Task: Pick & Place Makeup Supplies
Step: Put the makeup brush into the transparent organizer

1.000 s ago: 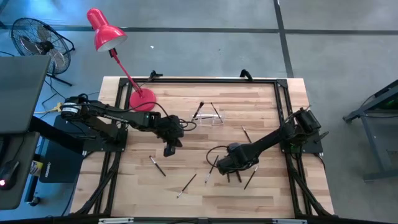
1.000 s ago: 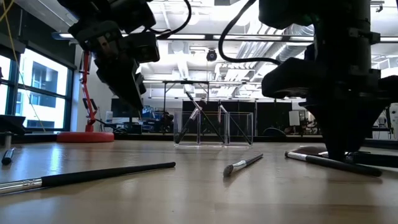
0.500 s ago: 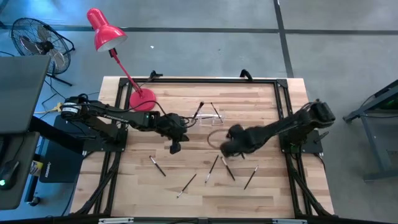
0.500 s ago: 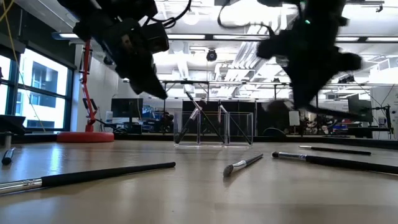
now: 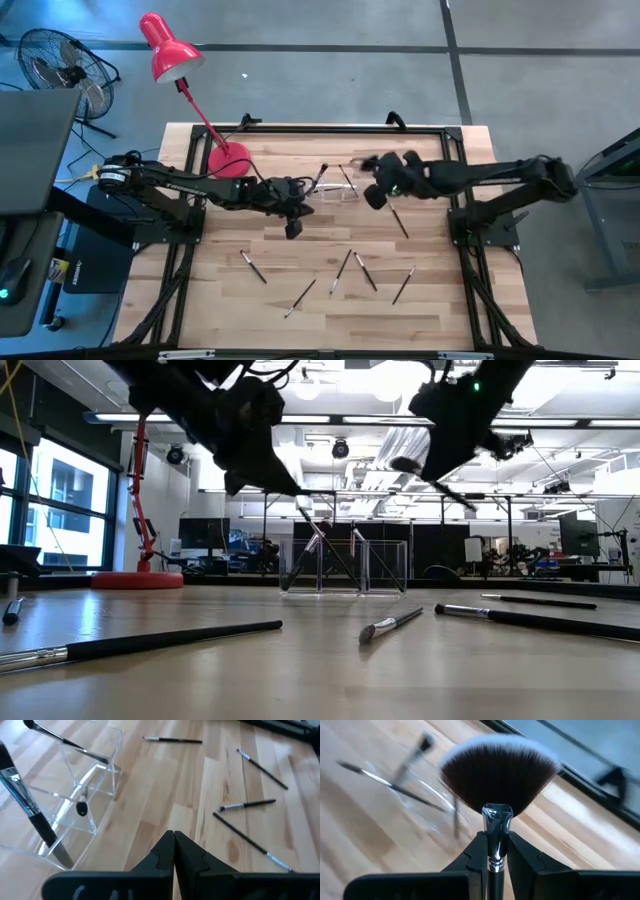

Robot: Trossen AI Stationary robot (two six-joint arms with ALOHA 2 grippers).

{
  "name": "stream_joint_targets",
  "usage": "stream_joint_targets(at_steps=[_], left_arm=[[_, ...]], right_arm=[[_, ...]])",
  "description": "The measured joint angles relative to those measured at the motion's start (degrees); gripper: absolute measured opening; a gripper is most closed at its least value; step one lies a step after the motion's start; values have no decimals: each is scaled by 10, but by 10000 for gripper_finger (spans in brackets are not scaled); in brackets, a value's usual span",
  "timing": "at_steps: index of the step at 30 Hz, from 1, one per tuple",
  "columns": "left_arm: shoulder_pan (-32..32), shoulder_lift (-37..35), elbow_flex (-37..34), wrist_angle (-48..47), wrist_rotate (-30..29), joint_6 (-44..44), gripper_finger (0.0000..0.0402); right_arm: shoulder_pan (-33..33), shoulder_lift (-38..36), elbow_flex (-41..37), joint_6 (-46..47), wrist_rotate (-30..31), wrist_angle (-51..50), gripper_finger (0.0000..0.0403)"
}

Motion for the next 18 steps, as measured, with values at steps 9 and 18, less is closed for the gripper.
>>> stream_joint_targets(at_steps=[9, 18], left_arm=[[0, 0, 3, 0, -16, -78, 0], [0, 1, 3, 2, -17, -121, 0]], right_arm=[[-112, -122, -278, -202, -206, 578, 44], [-134, -57, -366, -260, -274, 801, 44]])
